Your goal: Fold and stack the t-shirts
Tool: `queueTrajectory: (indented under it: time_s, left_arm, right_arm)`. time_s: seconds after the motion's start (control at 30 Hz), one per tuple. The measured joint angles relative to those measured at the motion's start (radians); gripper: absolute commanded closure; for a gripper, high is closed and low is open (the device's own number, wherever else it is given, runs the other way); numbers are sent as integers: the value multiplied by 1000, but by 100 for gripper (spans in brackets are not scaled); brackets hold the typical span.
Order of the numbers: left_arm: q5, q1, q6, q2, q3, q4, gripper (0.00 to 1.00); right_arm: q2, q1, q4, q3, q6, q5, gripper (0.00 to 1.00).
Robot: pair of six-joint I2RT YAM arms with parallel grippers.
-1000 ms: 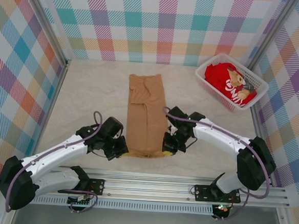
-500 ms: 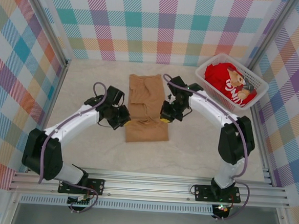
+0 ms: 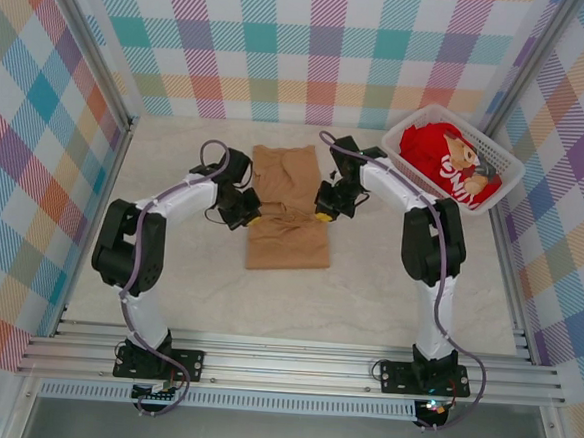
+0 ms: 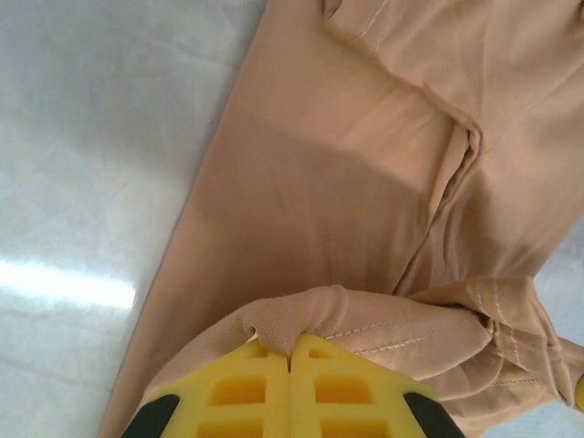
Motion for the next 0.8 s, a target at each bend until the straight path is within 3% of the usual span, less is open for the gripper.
queueTrajectory:
  time_s: [0.03, 0.1, 0.17, 0.27, 0.43, 0.63, 0.8]
  left_arm:
    - [0, 2, 9, 15, 15, -1, 95]
    - [-1, 6, 22, 40, 44, -1, 80]
    - [-5, 11, 43, 58, 71, -2, 58]
    - [-26, 21, 53, 53, 88, -13, 46]
    - [-55, 24, 47, -84, -14, -31, 42]
    - [3, 7, -33, -351, -314, -24, 48]
    - [64, -58, -126, -377, -485, 23, 48]
  right_arm:
    - [15, -4, -1, 14, -3, 0, 99]
    - [42, -10, 2, 37, -6, -3, 81]
    - [61, -15, 13, 48, -18, -5, 64]
    - [64, -22, 18, 53, -44, -2, 55]
    - [-7, -40, 50, -17, -59, 29, 53]
    - [-325, -35, 134, -420, -7, 17, 56]
    - [-428, 24, 213, -649, 66, -34, 56]
